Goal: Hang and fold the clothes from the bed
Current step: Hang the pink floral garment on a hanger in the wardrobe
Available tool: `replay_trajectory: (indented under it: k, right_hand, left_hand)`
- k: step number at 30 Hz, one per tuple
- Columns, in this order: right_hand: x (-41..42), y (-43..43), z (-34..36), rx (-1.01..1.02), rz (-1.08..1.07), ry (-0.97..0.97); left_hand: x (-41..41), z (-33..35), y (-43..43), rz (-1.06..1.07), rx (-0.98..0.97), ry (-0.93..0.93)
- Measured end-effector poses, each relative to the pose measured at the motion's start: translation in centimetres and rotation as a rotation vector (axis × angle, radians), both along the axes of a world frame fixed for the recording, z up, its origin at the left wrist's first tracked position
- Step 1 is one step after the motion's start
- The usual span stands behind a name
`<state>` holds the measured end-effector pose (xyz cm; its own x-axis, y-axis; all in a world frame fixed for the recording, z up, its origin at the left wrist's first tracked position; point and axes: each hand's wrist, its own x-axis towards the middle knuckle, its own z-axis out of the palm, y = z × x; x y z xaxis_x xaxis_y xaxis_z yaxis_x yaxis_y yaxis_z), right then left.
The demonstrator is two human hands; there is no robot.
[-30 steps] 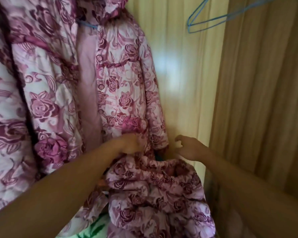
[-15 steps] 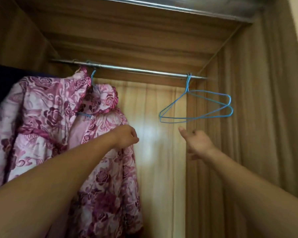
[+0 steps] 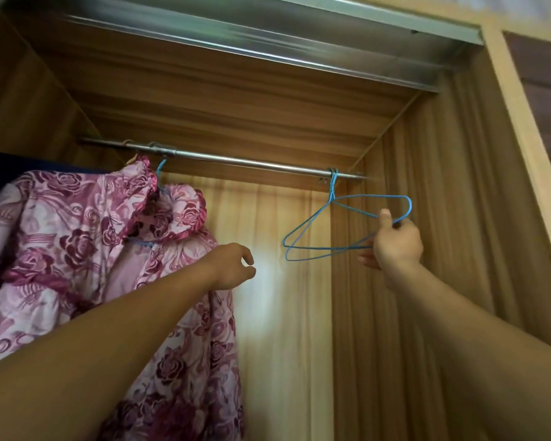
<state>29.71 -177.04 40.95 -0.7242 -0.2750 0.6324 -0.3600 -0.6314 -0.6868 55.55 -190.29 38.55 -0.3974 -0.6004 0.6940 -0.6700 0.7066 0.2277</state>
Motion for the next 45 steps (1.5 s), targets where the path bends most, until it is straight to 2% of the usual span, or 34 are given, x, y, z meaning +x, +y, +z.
replay_trajectory:
  k: [7,24,35,41,45]
  right_hand:
    - [-1.1,-0.4,2.8,0.006,-0.141,0.116]
    - [-1.4,0.4,5.3,-0.105,-0.009,0.156]
    - [0.2,1.0,3.4,-0.249,-0.072,0.288]
    - [1.3,2.3,2.2,-0.294,-0.112,0.403]
    - [1.7,3.1,2.0,-0.291,-0.150,0.427]
  left_hand:
    - [-0.6,0.3,-0.6,-0.003,-0.003,0.000]
    - [-1.1,-0.6,-1.5,-0.002,0.017,0.004]
    - [-0.7,-1.0,-1.4,0.000,0.014,0.019]
    - [-0.9,-0.8,-1.5,-0.005,-0.019,0.081]
    - [-1.0,-0.4,-1.6,-0.014,-0.126,0.211]
